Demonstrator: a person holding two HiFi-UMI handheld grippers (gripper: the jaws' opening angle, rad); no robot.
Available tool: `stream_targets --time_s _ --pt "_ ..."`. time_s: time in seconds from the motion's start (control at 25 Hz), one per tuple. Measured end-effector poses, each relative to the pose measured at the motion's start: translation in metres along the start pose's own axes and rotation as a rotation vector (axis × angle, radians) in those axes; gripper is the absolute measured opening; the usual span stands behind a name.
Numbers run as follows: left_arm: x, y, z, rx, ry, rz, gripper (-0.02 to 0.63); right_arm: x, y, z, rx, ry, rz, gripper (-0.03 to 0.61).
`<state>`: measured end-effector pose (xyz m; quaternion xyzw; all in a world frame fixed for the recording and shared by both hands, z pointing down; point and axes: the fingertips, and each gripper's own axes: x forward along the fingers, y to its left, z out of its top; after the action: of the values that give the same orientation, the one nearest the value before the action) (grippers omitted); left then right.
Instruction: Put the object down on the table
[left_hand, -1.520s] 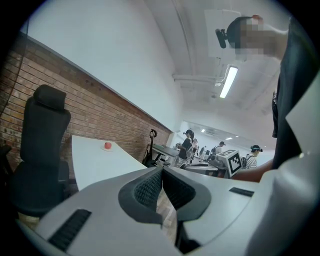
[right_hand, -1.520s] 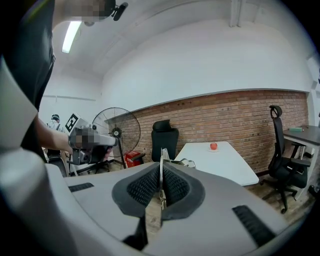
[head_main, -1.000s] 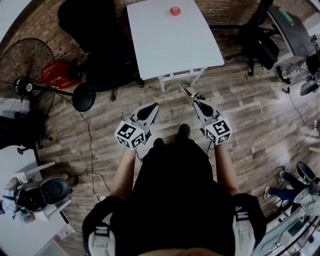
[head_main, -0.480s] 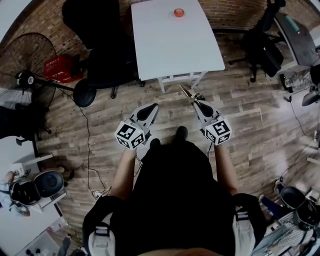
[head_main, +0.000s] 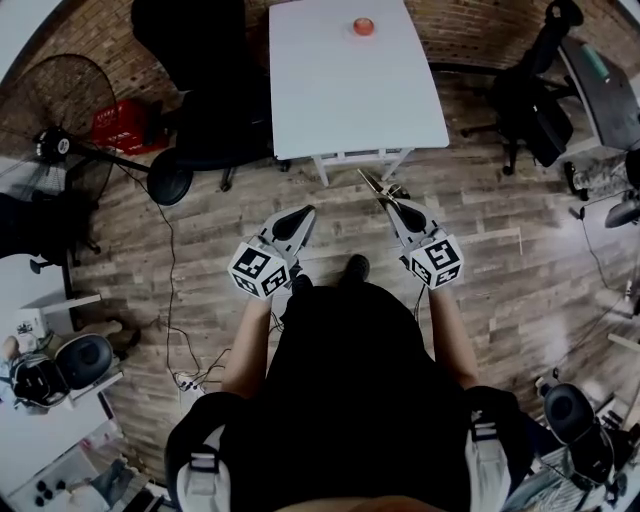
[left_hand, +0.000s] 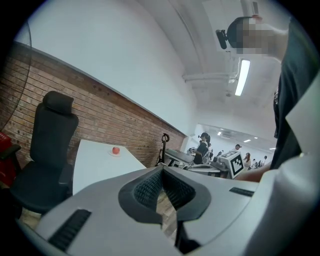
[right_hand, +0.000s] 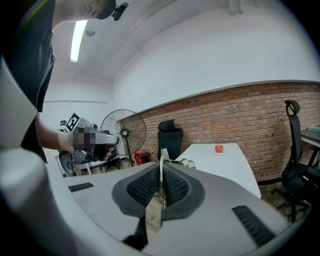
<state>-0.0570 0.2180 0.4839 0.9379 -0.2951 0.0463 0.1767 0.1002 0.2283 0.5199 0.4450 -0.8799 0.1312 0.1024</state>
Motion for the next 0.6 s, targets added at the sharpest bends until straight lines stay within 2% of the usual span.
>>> stream_targets --time_s 0.6 --pt "0.018 -0.016 -0.001 0.009 -0.005 0.034 0.021 -0.010 -0.022 -0.002 0.000 -0.015 0.033 -0.001"
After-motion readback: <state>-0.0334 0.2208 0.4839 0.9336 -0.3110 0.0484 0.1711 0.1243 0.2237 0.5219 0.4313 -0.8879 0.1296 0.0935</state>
